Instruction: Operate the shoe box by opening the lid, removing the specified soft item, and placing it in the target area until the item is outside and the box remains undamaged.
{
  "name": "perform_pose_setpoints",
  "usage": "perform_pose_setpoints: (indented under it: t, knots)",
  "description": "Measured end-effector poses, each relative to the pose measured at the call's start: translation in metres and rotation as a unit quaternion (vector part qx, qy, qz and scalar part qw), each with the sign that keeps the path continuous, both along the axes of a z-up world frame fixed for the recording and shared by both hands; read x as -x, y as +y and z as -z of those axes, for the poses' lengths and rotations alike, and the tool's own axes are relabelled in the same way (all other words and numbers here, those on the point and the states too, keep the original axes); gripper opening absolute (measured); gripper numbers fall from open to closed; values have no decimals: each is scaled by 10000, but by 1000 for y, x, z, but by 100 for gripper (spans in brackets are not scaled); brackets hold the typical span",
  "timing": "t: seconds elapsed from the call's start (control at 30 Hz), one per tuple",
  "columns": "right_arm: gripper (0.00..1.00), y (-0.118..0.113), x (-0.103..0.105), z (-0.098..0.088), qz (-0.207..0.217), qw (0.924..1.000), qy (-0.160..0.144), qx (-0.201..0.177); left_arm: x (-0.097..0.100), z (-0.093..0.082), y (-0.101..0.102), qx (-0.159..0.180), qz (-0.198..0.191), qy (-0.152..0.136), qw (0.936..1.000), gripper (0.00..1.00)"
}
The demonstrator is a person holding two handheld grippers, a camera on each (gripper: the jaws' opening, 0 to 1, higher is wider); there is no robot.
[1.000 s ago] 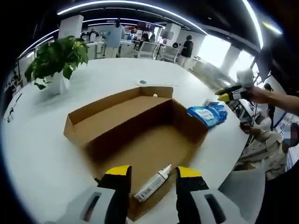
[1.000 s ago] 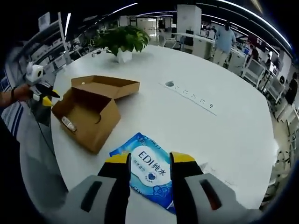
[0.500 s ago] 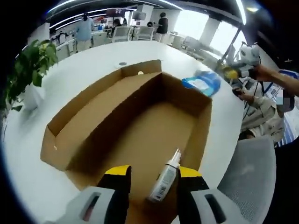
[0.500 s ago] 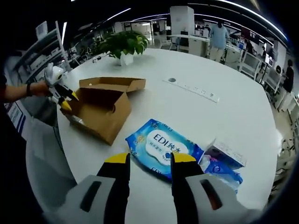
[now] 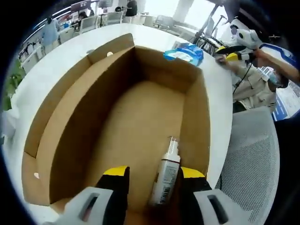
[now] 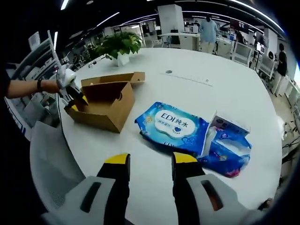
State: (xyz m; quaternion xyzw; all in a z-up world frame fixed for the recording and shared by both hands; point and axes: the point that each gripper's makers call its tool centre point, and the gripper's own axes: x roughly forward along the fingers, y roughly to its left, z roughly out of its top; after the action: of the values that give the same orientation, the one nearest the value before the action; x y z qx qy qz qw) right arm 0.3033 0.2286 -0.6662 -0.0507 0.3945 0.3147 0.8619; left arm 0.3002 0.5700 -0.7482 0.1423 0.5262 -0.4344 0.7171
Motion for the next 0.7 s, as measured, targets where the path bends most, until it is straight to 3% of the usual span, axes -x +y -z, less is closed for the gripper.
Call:
perform_pose_setpoints:
  t: [0.33,0.53,0.63,0.7]
  knots:
    - [33,-2,17,-4,174,9998,-14,-30,5,12,-2,-24,311,204,9993,44]
    - [33,0,22,-4,215,9998,-6,-27,8,11,-3,-136,639,105,9978,44]
    - [33,0,22,-5,214,9998,-18,-11,9,17,12,-665,1063,-71,9921,43]
    - [33,-1,22,-6,245,9997,-28,-26,13,22,14,-721,1176,-78,9904,43]
